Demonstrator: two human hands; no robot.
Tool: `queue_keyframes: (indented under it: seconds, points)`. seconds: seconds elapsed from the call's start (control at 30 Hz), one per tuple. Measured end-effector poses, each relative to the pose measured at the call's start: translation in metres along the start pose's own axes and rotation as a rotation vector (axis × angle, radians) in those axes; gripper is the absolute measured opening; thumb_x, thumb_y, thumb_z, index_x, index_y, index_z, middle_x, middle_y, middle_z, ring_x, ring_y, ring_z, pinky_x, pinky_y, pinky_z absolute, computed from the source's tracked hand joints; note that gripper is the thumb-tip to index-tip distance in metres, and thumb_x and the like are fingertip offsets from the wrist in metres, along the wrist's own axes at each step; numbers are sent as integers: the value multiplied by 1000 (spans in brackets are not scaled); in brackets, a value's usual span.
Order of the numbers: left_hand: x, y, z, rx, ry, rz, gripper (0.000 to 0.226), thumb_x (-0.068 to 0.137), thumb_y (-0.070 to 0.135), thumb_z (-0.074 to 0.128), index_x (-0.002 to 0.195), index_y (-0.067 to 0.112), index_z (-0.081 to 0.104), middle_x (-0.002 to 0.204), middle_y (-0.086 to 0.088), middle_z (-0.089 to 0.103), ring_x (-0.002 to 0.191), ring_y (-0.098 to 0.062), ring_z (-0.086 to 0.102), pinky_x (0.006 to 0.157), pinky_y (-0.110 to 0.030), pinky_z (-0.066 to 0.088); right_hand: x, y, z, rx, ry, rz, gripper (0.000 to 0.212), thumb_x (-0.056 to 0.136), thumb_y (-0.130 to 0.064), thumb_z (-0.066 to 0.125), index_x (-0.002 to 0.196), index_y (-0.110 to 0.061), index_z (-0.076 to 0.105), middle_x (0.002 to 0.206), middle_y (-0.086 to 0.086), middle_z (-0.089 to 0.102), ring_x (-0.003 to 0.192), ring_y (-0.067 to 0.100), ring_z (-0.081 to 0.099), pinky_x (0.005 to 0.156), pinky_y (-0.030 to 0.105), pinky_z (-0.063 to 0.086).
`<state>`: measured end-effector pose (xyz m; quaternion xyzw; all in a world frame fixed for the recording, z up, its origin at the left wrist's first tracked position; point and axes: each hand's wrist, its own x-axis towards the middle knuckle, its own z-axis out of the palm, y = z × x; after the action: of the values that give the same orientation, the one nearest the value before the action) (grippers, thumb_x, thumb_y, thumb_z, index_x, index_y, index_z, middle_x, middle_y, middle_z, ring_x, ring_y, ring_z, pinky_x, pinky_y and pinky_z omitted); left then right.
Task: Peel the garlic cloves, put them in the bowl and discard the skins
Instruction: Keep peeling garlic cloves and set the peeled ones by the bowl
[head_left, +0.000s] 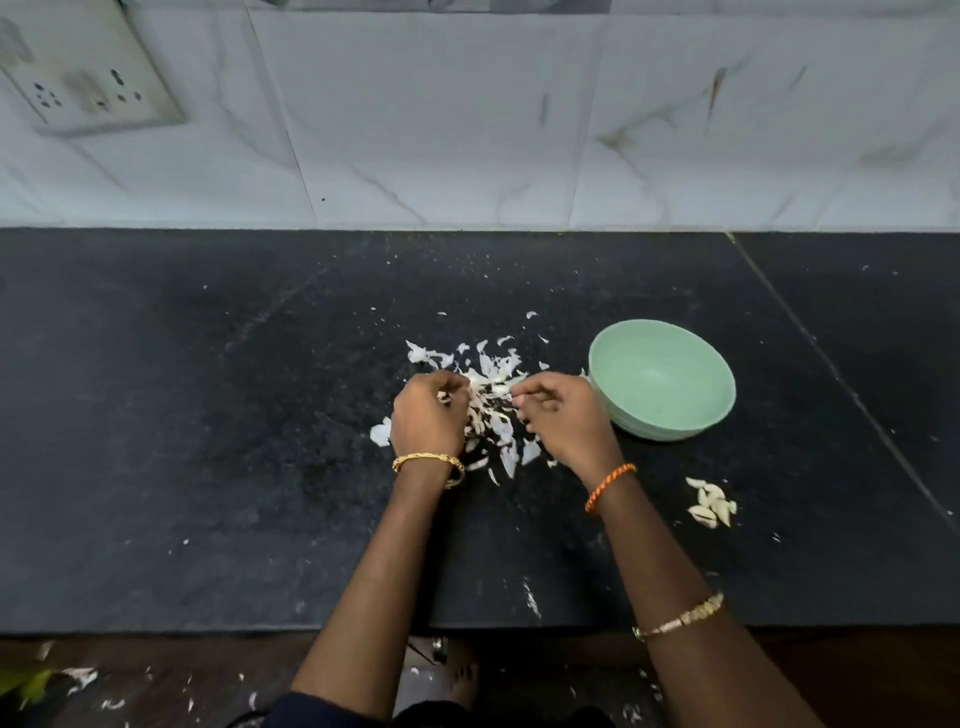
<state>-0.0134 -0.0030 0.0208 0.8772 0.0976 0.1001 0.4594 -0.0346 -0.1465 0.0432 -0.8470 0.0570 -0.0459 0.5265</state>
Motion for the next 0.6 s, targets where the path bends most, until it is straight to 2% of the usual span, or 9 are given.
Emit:
queue_keyframes:
  seconds: [0.07, 0.13, 0.2, 0.27, 0.33, 0.6]
  points:
    - [22, -7, -6, 28, -14, -8, 12, 89, 19, 62, 94, 20, 73, 99, 1, 70, 91, -19, 64, 76, -32, 50, 23, -7, 16, -67, -25, -35, 14, 89, -1, 61, 94, -5, 73, 69, -9, 62, 57, -12, 55, 60, 2, 42]
    - [44, -9, -9, 78, -52, 24, 18, 91, 16, 57, 99, 22, 72, 102, -1, 71, 95, -22, 64, 78, -33, 51, 45, -14, 34, -153, -52, -83, 14, 88, -2, 63, 95, -4, 74, 79, 1, 70, 60, -7, 55, 61, -1, 40]
    - [60, -9, -10, 144, -91, 33, 23, 91, 15, 54, 102, 22, 72, 106, -2, 70, 98, -24, 64, 78, -33, 50, 64, -17, 50, -274, -108, -138, 14, 86, 0, 63, 92, -4, 75, 89, 10, 72, 68, 4, 59, 68, 7, 47]
    - [70, -8, -9, 180, -122, 17, 23, 91, 16, 54, 103, 24, 71, 106, -1, 70, 99, -25, 63, 77, -33, 48, 77, -16, 63, -393, -162, -137, 13, 84, 0, 63, 87, -4, 75, 89, 13, 72, 78, 18, 65, 80, 29, 53]
    - [76, -9, -8, 190, -150, 8, 21, 92, 17, 54, 103, 25, 71, 105, 1, 71, 98, -23, 64, 77, -32, 48, 84, -11, 70, -465, -182, -115, 16, 85, 2, 60, 86, -5, 75, 89, 14, 72, 84, 25, 66, 81, 37, 54]
    - [78, -21, -3, 188, -247, -3, 17, 89, 19, 59, 98, 27, 71, 95, 5, 72, 92, -16, 65, 71, -26, 46, 85, -9, 75, -552, -135, -56, 19, 88, 1, 55, 82, -7, 71, 88, 11, 68, 83, 25, 64, 76, 35, 55]
